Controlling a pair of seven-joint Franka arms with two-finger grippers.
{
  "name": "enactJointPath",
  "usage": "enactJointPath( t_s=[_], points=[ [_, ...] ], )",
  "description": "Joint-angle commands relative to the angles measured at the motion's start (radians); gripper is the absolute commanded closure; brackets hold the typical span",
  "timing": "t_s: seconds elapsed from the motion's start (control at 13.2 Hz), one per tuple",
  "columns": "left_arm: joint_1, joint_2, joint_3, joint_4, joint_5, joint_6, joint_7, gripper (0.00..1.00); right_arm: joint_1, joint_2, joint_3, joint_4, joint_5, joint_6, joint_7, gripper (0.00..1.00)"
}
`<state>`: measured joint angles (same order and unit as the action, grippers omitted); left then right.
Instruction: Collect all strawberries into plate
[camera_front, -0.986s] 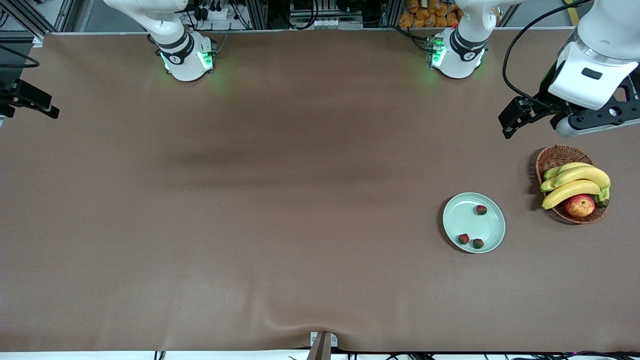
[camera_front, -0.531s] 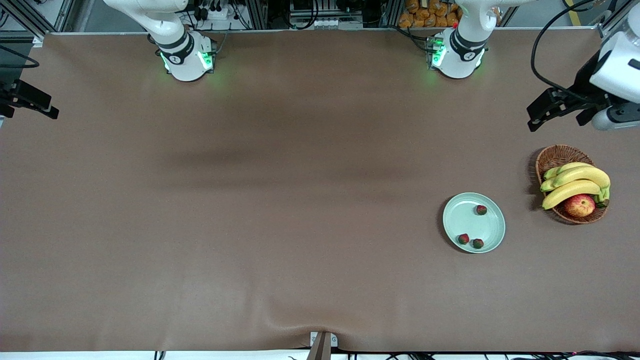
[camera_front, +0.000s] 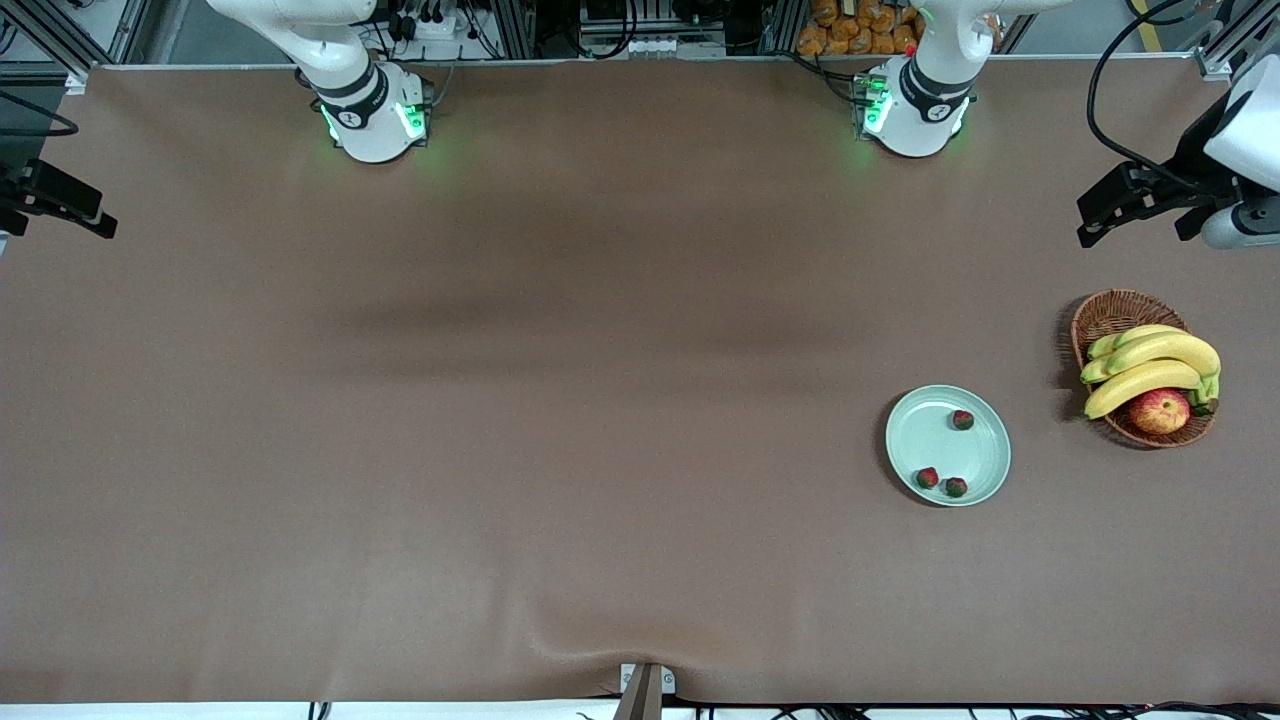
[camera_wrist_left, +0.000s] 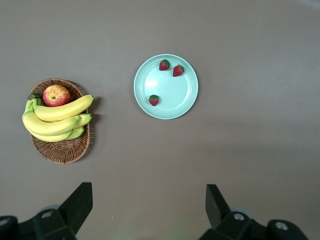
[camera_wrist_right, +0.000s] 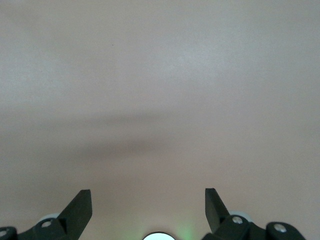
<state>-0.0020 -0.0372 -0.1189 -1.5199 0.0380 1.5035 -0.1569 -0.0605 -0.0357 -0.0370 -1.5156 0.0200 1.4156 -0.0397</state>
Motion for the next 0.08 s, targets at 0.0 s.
enactJointPath(
  t_s=[0.0],
  points=[
    [-0.004, -0.015, 0.013, -0.009, -0.015, -0.012, 0.025, 0.00, -0.012, -0.004, 0.012, 0.008, -0.017, -0.001, 0.015, 0.00]
  ],
)
